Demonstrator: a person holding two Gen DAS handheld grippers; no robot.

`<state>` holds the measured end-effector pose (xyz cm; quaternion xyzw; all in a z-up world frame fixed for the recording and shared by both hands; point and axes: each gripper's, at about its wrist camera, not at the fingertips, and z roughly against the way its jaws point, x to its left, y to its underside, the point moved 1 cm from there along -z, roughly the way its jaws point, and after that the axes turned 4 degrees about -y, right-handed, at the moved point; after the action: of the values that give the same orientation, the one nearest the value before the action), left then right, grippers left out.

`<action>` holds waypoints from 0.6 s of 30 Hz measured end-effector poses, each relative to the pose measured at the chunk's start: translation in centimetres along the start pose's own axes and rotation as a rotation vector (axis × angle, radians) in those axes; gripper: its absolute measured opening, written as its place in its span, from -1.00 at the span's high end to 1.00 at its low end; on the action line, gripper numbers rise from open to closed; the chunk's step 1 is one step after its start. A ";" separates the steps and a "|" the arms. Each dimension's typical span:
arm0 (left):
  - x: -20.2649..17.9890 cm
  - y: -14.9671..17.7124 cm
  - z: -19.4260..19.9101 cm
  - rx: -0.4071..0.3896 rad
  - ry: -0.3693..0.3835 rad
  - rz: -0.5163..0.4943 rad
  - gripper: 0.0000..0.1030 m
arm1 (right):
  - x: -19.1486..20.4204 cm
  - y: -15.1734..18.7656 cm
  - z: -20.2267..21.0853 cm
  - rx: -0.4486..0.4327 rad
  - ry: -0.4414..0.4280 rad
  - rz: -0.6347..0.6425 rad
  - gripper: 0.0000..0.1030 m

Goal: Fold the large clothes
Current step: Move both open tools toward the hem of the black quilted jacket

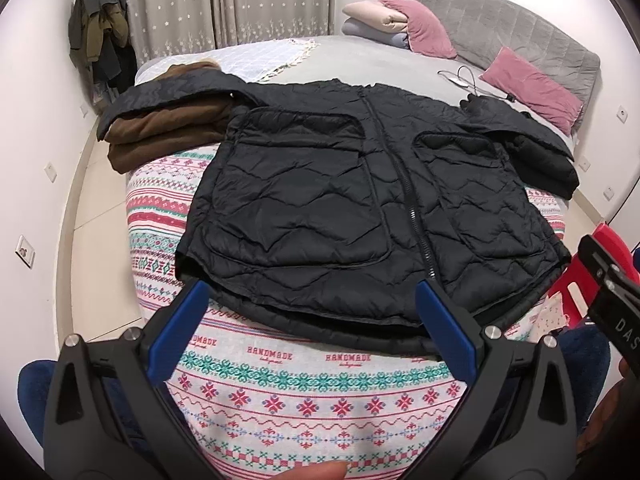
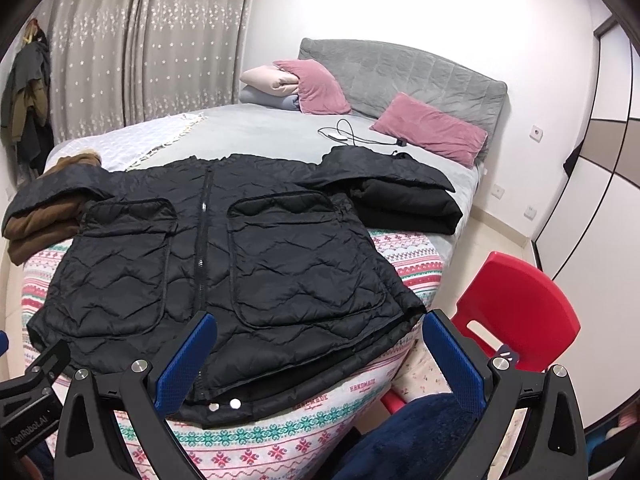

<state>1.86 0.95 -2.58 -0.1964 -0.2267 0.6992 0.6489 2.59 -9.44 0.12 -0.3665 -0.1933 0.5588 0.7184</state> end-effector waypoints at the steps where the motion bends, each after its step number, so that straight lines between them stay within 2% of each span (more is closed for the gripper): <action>1: 0.1 0.0 -0.1 0.012 -0.004 -0.002 -1.00 | -0.1 0.0 -0.2 0.008 -0.003 -0.003 -1.00; 5: 0.3 -0.1 -0.1 0.002 -0.008 -0.003 -1.00 | -0.2 0.0 -0.5 0.029 0.005 -0.003 -1.00; 6: 0.4 0.0 -0.2 -0.033 0.029 0.023 -1.00 | -0.2 0.0 -0.6 0.028 0.000 -0.011 -1.00; 9: 0.7 -0.1 -0.6 -0.021 0.027 0.018 -1.00 | -0.3 0.1 -1.0 0.033 -0.001 -0.017 -1.00; 14: 1.6 -0.5 -1.4 0.012 -0.060 -0.007 -1.00 | -0.4 0.3 -2.2 0.049 0.022 -0.016 -1.00; 18: 3.3 -1.0 -2.9 0.026 -0.090 0.021 -1.00 | -0.9 0.2 -4.4 0.057 0.036 -0.008 -1.00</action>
<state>4.04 4.44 -4.37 -0.1586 -0.2443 0.7170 0.6333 5.21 -11.66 -2.75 -0.3553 -0.1658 0.5546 0.7340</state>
